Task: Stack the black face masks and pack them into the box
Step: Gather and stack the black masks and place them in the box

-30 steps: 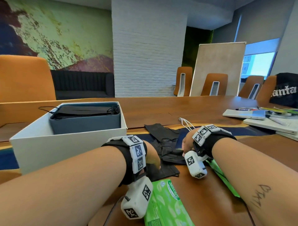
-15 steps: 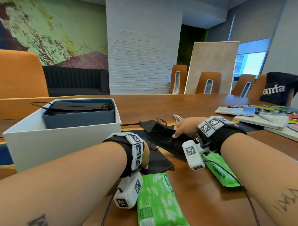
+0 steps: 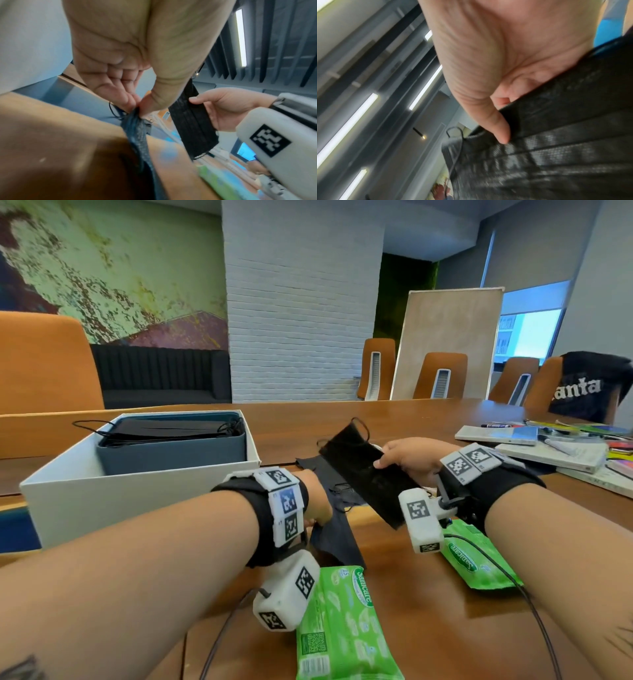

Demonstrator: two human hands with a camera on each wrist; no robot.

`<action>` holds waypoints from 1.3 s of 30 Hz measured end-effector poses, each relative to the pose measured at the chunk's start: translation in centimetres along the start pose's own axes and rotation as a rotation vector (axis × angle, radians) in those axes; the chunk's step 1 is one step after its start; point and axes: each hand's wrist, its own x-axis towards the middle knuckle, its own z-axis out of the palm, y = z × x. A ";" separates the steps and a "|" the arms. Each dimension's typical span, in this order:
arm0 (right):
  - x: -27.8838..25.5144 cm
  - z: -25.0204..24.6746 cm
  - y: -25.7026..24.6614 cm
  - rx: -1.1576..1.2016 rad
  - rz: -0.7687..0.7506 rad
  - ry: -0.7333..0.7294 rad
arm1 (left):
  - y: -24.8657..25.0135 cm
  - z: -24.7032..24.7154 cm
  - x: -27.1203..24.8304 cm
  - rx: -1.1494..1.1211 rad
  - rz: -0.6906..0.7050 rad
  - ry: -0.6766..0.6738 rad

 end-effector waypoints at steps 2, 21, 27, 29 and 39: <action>-0.4 -0.4 0.1 0.345 -0.057 0.035 | 0.3 -1.2 -0.4 -0.091 0.038 0.029; -6.0 4.5 -5.0 0.918 -0.373 0.153 | -2.6 -3.9 -6.9 -0.857 0.171 0.080; -4.9 8.1 -4.4 1.086 -0.266 0.127 | -2.7 -3.9 -7.0 -0.860 0.226 0.215; -4.5 9.2 -4.2 1.134 -0.229 0.117 | -2.9 -3.7 -6.8 -0.887 0.243 0.219; -4.2 9.2 -3.4 1.234 -0.331 0.077 | -3.7 -2.1 -6.8 -0.916 0.265 0.166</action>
